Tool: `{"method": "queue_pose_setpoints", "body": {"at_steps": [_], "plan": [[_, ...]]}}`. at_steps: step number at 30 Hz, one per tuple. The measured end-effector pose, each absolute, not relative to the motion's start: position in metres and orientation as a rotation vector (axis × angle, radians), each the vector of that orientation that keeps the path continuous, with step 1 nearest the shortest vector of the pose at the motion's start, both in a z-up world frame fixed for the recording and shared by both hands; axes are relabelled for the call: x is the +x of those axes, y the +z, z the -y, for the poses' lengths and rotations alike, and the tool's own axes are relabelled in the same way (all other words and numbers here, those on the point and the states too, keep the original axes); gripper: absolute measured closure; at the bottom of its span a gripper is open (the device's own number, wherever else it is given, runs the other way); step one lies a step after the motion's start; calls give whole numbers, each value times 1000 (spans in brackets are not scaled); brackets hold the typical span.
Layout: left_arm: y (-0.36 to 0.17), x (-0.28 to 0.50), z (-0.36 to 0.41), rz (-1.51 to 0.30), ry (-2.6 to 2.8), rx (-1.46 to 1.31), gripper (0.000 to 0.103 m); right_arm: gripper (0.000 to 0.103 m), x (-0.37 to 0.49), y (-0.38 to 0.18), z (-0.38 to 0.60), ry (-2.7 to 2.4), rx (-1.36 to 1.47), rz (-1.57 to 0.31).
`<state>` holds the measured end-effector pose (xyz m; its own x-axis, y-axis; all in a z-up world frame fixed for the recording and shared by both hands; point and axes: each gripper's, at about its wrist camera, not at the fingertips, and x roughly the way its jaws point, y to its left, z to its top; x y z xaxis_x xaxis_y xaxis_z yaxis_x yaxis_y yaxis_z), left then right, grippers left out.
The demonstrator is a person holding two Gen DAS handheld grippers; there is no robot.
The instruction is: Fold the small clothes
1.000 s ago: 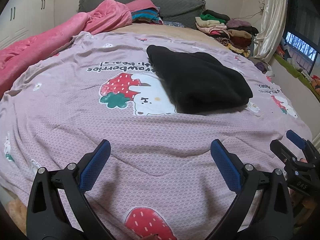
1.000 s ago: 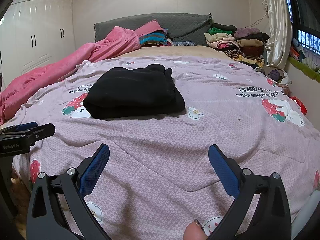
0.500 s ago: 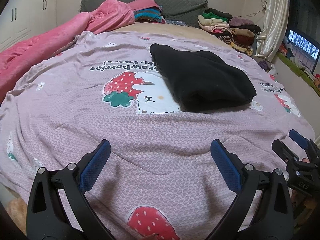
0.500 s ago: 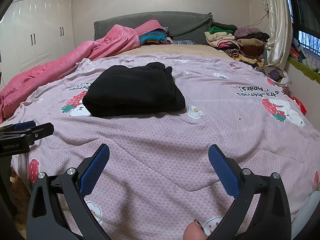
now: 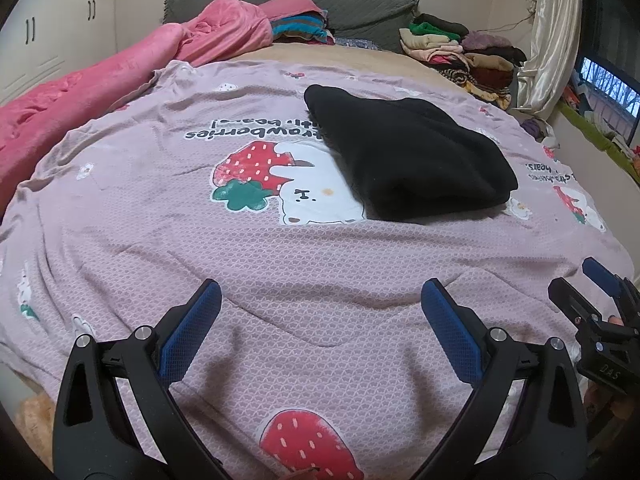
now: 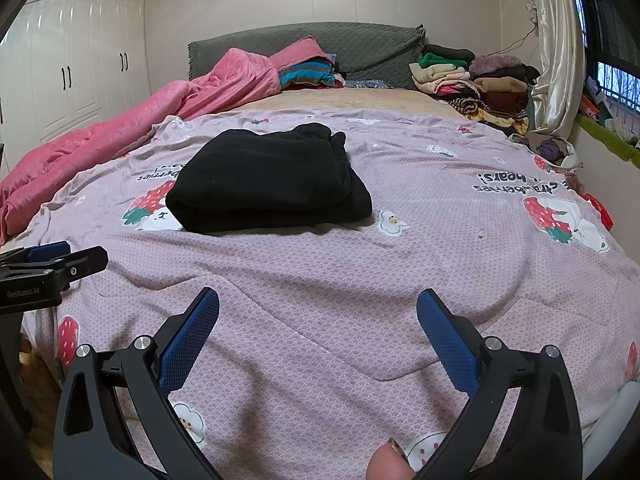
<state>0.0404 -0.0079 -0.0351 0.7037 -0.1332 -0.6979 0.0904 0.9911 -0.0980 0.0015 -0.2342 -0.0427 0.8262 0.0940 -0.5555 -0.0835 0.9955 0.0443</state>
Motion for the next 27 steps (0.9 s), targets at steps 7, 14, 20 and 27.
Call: {"method": "queue_pose_setpoints", "body": {"at_steps": [7,14,20,27], "plan": [[-36,40,7,-788,-114,-49,10,4,1,-44,235,90,21,-596],[-39,44,5,-823,-90,-50,10,4,0,-44,248,53,59,-614],[-27,55,-35,-848,-67,-166,10,4,-16,-48,337,-217,219,-656],[7,111,-224,-759,342,-206,9,4,-112,-83,551,-968,441,-685]]}}
